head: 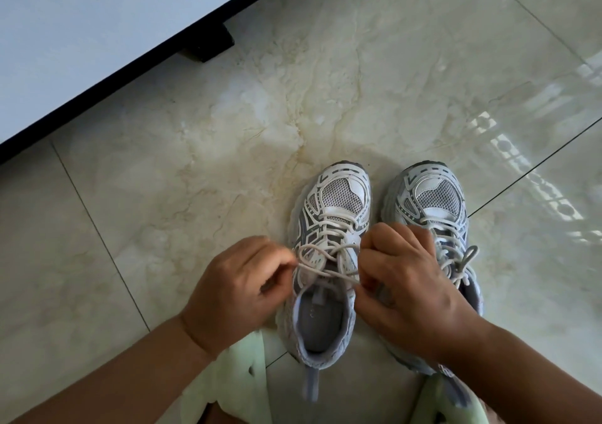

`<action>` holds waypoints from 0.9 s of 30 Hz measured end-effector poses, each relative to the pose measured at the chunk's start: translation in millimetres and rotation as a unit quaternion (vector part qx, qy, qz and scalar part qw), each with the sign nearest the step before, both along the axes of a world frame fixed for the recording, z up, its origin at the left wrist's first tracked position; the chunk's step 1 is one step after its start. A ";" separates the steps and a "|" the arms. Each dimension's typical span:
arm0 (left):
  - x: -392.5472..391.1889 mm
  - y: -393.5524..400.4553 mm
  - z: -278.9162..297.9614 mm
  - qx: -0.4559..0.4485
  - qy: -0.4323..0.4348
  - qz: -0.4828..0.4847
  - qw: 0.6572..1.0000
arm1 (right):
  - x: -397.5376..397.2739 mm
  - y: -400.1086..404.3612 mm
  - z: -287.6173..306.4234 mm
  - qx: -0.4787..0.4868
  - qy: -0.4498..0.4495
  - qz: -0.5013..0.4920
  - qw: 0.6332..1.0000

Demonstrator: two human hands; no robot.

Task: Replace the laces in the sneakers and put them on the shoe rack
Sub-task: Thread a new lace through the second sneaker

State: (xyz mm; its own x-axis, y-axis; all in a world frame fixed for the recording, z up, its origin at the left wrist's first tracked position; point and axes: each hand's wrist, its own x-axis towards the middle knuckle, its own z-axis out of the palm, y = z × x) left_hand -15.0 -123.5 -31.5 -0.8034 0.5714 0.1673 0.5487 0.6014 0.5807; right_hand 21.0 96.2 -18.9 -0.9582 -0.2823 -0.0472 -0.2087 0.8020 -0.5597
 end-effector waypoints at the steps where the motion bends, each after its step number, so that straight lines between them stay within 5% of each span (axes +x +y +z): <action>1: -3.5 -5.8 -0.5 -0.010 0.002 0.018 1.000 | -1.0 2.0 -0.8 0.004 -0.002 0.006 1.000; 5: -14.4 -24.9 -0.6 -0.050 -0.007 0.105 0.993 | -3.8 8.2 -0.6 0.005 -0.016 0.023 1.000; 15: 9.9 30.8 0.7 -0.049 -0.091 0.003 0.995 | -3.8 2.4 -4.9 -0.011 -0.005 0.020 1.000; 27: -5.1 34.5 -0.5 -0.020 -0.099 0.094 0.990 | -14.8 34.6 -0.4 -0.017 -0.004 0.012 1.000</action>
State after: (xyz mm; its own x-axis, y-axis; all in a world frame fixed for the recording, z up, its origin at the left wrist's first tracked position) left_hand -20.1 -89.0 -32.0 -0.9108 0.4122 -0.0246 0.3025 0.7065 0.6398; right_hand 6.2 130.8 -19.3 -0.9505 -0.3076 -0.0446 -0.2238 0.7767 -0.5887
